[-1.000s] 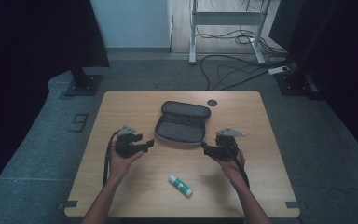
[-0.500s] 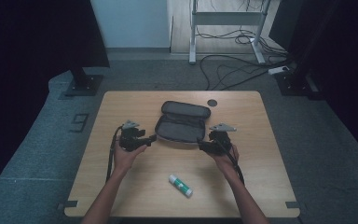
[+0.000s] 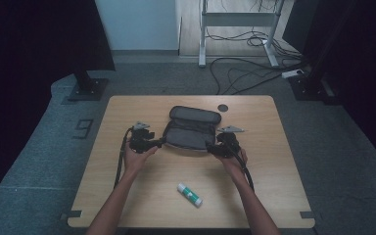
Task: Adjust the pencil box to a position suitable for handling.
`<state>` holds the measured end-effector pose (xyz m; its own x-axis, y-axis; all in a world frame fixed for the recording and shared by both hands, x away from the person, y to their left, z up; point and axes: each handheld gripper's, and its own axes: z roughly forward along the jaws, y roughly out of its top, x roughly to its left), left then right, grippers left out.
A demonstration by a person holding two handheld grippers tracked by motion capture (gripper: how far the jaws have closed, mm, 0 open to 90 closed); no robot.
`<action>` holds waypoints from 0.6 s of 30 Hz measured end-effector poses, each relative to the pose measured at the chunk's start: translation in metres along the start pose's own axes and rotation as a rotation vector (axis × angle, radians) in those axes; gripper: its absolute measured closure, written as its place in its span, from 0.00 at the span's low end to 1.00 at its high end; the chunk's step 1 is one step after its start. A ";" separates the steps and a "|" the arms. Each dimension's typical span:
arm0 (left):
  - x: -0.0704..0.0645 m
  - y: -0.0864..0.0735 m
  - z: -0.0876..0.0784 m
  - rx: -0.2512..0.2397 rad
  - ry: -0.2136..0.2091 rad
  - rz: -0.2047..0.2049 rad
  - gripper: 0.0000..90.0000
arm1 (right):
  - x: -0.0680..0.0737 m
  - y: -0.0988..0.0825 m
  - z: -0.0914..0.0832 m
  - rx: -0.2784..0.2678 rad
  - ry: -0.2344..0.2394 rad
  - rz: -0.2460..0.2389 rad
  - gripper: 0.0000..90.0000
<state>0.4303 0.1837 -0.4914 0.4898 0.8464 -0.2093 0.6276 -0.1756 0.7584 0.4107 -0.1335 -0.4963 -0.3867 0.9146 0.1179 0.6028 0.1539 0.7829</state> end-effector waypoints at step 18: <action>-0.004 0.011 0.032 0.001 -0.007 -0.023 0.41 | 0.002 0.007 0.029 0.046 -0.022 -0.006 0.41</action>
<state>0.4542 0.1621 -0.5020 0.4796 0.8465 -0.2311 0.6396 -0.1569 0.7526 0.4344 -0.1202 -0.5088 -0.3753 0.9215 0.0994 0.6324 0.1762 0.7543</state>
